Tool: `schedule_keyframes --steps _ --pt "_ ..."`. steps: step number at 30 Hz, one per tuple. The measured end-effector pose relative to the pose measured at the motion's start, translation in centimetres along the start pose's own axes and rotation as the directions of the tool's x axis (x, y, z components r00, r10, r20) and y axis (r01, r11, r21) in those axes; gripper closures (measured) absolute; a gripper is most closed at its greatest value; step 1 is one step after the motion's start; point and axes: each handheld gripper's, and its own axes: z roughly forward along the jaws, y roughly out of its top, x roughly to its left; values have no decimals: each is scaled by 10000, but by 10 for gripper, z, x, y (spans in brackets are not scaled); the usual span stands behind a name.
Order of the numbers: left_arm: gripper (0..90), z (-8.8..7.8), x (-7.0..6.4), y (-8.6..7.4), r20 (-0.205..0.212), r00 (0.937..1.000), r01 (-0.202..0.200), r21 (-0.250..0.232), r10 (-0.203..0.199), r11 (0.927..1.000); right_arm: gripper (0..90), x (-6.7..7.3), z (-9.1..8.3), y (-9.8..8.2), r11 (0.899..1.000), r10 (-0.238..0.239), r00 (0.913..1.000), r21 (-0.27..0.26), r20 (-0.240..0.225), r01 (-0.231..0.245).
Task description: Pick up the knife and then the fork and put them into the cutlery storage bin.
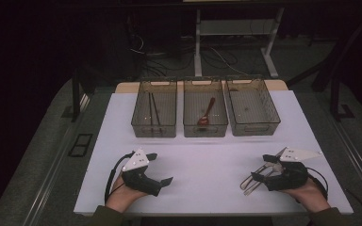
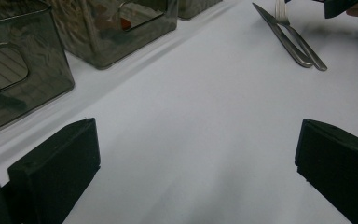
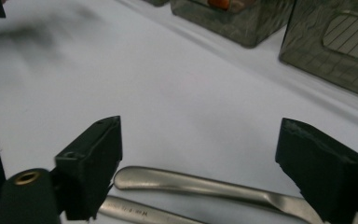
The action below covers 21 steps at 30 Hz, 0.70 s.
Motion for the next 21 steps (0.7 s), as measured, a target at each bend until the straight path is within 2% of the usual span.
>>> schedule_keyframes --steps 4,6,8,11,14,21 --pt "0 2 -1 -1 93 9999 -36 -1 36 10000 308 3 3 -1 9987 -334 9992 376 -198 341" --pt "0 2 -1 -1 96 9999 -78 54 78 10000 378 4 4 -1 9975 -310 9987 618 -403 335" --pt "0 3 -1 -1 130 9999 -70 64 70 10000 434 6 6 -2 9966 -230 9990 786 -395 261" --pt "0 4 -1 -1 118 9999 -85 122 84 9999 586 7 7 -3 9933 -419 9973 1049 -604 481" --pt "0 5 -2 -1 104 9999 -134 188 132 9997 699 9 10 -5 9886 -601 9954 1336 -741 697" --pt "0 6 -3 -1 130 9996 -274 281 270 9992 881 11 16 -7 9820 -685 9920 1685 -1057 858"
